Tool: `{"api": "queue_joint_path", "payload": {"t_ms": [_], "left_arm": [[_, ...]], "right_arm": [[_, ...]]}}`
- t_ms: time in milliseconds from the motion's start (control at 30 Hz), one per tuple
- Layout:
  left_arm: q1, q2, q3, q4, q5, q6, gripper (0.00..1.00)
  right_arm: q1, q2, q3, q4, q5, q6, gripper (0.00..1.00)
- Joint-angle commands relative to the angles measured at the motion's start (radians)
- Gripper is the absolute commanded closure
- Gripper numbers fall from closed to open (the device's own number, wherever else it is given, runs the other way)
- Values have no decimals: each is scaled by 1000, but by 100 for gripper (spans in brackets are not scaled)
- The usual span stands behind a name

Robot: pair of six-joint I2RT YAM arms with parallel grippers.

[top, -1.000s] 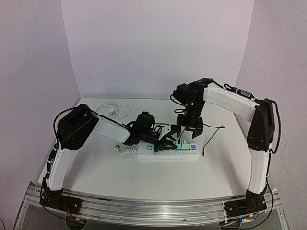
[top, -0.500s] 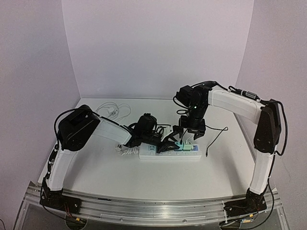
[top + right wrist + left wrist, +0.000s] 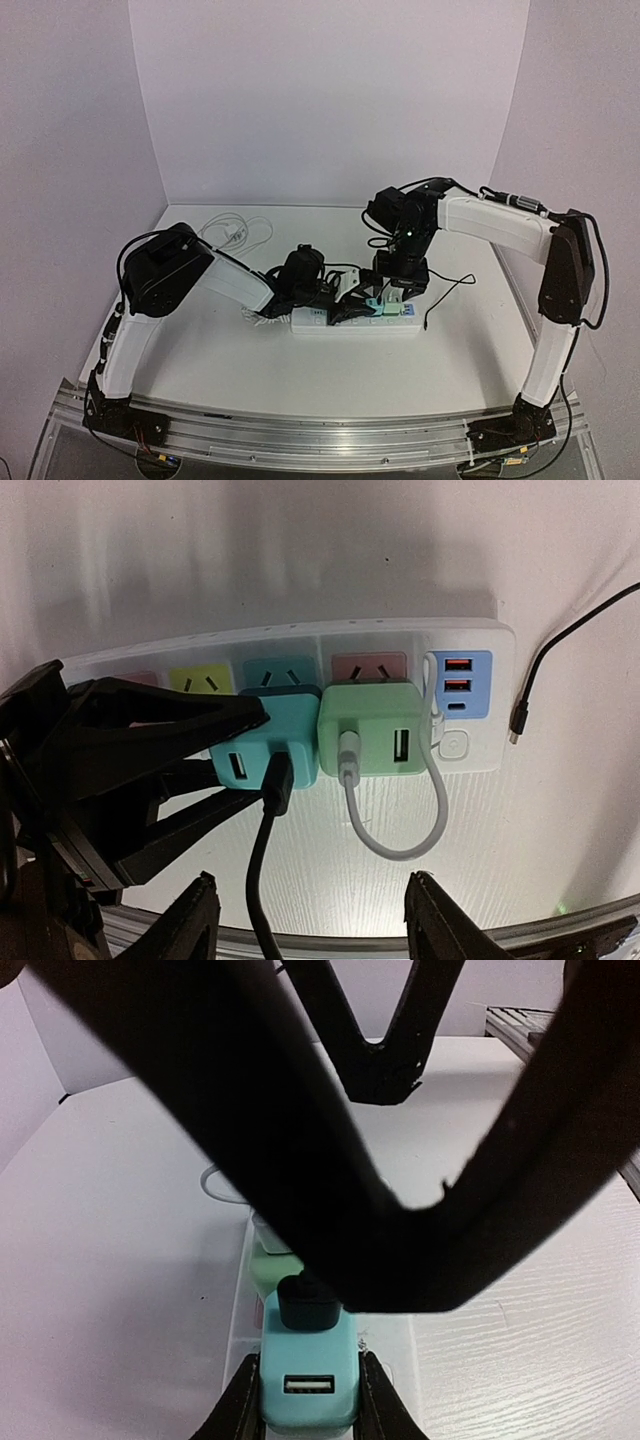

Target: Insert the plug

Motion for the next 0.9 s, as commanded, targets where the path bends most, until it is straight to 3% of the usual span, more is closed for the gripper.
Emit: {"api": "queue_joint_path", "payload": {"t_ms": [0, 300, 600, 733, 867], "left_arm": [[-19, 137, -54, -364, -44, -64, 100], [-10, 173, -83, -384, -77, -72, 100], [9, 158, 56, -514, 11, -65, 100], [23, 145, 98, -539, 20, -85, 91], [35, 133, 135, -554, 38, -90, 68]], "right_arm": [[-5, -26, -14, -4, -17, -17, 43], [-24, -26, -20, 0, -30, -44, 42], [-25, -47, -11, 2, -65, -77, 39], [-25, -41, -5, 2, -73, -80, 39], [-25, -41, 2, 3, -80, -80, 39]]}}
